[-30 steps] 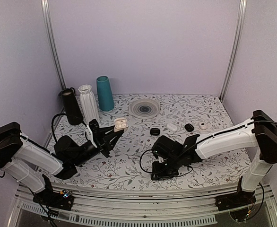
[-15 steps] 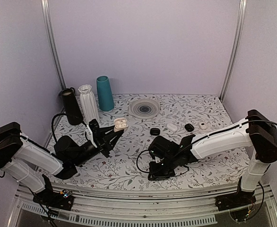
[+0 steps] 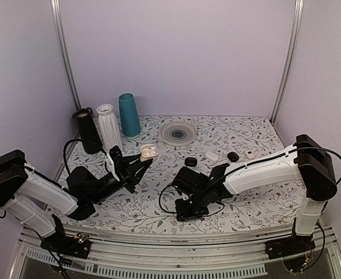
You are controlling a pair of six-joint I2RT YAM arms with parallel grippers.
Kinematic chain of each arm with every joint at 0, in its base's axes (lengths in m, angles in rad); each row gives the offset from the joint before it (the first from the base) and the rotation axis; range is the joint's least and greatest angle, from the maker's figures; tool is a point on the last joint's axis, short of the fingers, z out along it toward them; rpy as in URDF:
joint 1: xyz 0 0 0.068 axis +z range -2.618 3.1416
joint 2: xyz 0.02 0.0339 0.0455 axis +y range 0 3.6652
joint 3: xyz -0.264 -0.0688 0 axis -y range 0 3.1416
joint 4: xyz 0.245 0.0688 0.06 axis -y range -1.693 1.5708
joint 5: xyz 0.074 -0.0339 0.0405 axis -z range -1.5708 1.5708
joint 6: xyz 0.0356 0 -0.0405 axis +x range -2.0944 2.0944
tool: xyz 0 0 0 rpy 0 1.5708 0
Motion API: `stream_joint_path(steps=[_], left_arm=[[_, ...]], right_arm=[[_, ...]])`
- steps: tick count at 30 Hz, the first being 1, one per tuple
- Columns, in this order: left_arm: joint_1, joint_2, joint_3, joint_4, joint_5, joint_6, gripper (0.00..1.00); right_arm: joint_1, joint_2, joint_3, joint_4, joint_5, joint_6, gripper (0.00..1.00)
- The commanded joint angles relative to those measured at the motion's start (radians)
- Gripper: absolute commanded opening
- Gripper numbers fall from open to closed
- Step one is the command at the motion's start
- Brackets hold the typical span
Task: Insert the wireless bluetooth earbuds into the charging case
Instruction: Adjust the left earbud at the corner of the board, then pick up the left earbud from the corner of the board.
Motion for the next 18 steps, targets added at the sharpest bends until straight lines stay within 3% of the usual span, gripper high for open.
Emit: stream_joint_path(steps=[1, 7, 18], left_arm=[[0.012, -0.009, 0.017, 0.043, -0.006, 0.006, 0.00], [0.012, 0.000, 0.024, 0.043, -0.003, 0.006, 0.00], [0.012, 0.003, 0.027, 0.041, -0.001, 0.004, 0.00]], right_arm=[[0.021, 0.019, 0.034, -0.088, 0.080, -0.040, 0.23], [0.055, 0.033, 0.101, -0.153, 0.155, -0.105, 0.31], [0.074, 0.069, 0.156, -0.232, 0.217, -0.087, 0.33]])
